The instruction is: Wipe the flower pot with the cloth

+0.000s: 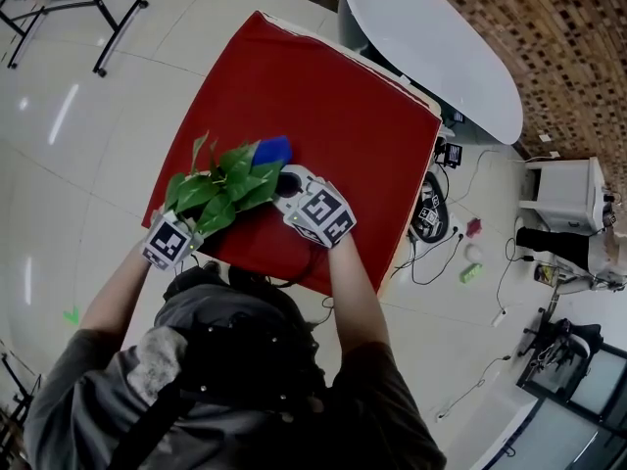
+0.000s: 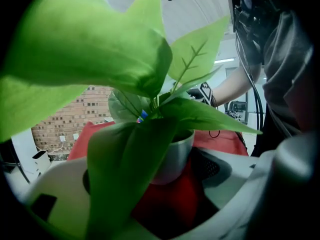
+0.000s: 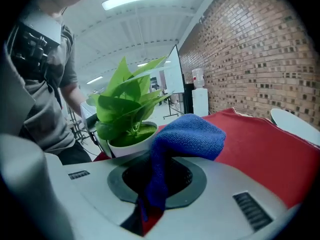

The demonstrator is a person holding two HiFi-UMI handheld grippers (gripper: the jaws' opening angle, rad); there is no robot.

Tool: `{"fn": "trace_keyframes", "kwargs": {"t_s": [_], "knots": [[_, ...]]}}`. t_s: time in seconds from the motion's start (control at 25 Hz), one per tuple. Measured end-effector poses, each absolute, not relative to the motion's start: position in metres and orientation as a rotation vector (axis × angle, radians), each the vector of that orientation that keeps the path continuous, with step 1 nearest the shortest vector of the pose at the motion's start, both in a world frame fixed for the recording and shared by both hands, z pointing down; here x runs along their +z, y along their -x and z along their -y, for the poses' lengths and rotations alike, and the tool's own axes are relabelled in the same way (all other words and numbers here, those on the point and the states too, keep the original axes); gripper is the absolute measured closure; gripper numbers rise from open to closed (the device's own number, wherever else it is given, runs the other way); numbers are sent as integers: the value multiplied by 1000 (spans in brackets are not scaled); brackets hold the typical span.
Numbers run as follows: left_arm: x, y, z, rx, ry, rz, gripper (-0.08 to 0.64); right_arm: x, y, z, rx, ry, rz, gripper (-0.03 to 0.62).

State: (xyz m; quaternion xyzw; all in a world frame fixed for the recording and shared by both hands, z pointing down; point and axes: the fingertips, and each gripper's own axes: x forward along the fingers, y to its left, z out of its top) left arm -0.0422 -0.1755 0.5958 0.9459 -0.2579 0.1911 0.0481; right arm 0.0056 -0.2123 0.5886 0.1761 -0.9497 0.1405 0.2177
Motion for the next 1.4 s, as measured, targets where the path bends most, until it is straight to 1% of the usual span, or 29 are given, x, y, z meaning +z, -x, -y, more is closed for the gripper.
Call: {"fn": "trace_keyframes", "kwargs": {"t_s": [0.48, 0.8, 1.0, 1.2, 1.4], "knots": [[604, 11, 164, 579, -2966, 600, 129, 592, -43, 165, 629, -719, 2678, 515], [604, 2, 162, 637, -2980, 590, 120, 594, -49, 137, 691, -801, 2688, 515], [607, 16, 143, 628, -2944, 641, 120, 599, -41, 118, 666, -802, 2678, 515], [598, 37, 149, 583, -2817, 808, 118, 584, -38, 117, 657, -776, 2679, 515], [594, 47, 129, 573, -2795, 864, 118, 581, -20, 93, 649, -721, 2691, 515]]}}
